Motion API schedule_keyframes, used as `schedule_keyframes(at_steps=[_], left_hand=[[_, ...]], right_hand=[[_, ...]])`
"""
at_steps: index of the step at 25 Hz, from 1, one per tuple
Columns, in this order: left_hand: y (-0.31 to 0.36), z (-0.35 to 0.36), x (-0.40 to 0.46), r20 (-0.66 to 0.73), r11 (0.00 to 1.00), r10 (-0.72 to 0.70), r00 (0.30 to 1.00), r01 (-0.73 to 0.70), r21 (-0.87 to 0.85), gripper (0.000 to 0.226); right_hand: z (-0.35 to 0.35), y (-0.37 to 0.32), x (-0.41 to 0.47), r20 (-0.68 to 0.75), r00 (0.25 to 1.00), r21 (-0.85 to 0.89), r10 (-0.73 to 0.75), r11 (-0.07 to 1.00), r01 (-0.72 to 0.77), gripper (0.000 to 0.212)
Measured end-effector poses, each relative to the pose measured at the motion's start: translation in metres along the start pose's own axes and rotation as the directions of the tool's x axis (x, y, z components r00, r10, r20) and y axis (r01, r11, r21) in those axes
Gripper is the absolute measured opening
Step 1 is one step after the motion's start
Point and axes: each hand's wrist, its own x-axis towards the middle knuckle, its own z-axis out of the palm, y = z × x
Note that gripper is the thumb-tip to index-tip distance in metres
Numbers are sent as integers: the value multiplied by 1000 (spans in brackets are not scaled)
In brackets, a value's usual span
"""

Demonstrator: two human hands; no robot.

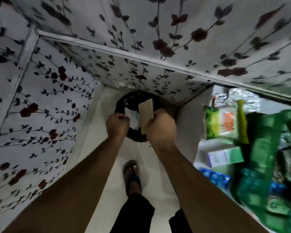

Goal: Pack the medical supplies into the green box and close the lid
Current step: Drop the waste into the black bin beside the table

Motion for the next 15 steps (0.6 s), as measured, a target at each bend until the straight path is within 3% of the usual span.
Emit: schedule_keyframes(at_steps=[3,7,10,15], left_hand=[[-36,21,56,93,996,23,995,-31,85,19],[-59,34,95,206,999,-22,978,12,53,13],[-66,27,95,268,998,-56,962,58,-2,5],[-62,-1,27,348,999,-36,937,37,3,14]], right_hand=[[66,22,41,46,996,-93,79,993,-74,23],[115,52,73,75,996,-145,46,989,-34,21],[120,56,68,55,997,-78,49,996,-45,23],[69,51,14,74,996,3,49,999,-49,19]])
